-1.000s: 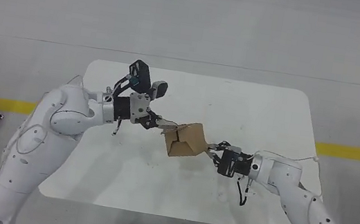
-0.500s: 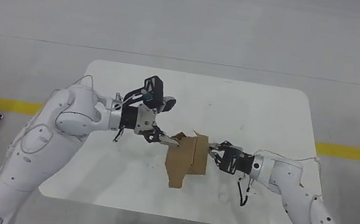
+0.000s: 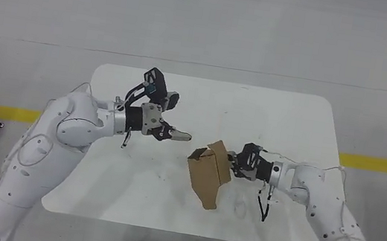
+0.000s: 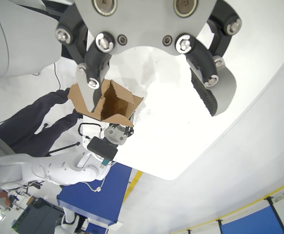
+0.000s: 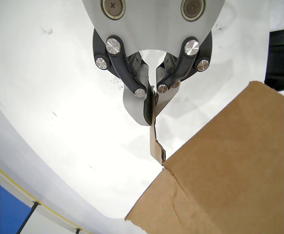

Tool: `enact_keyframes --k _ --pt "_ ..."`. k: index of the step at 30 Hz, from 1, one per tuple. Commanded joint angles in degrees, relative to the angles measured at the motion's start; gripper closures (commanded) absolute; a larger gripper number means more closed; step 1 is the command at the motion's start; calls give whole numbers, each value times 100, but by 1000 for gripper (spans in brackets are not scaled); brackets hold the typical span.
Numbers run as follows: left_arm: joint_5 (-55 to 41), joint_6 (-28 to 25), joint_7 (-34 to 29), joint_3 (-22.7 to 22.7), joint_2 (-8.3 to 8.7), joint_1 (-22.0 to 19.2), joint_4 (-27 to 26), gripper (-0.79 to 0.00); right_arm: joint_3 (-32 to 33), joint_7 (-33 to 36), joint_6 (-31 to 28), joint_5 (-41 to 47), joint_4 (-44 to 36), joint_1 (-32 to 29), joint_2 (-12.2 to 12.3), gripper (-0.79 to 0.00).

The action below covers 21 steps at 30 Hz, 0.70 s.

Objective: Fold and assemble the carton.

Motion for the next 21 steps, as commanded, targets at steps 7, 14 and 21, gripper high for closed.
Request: enact_keyframes --k 7,14,21 --pt "-7 -14 -1 2 0 -3 2 -785 51 346 131 146 -186 67 -1 0" --pt "146 34 108 57 -5 47 -120 -785 28 515 296 321 -220 48 -21 0" --pt "561 -124 121 142 17 114 -384 -785 78 1666 918 1086 -596 -14 -40 0"
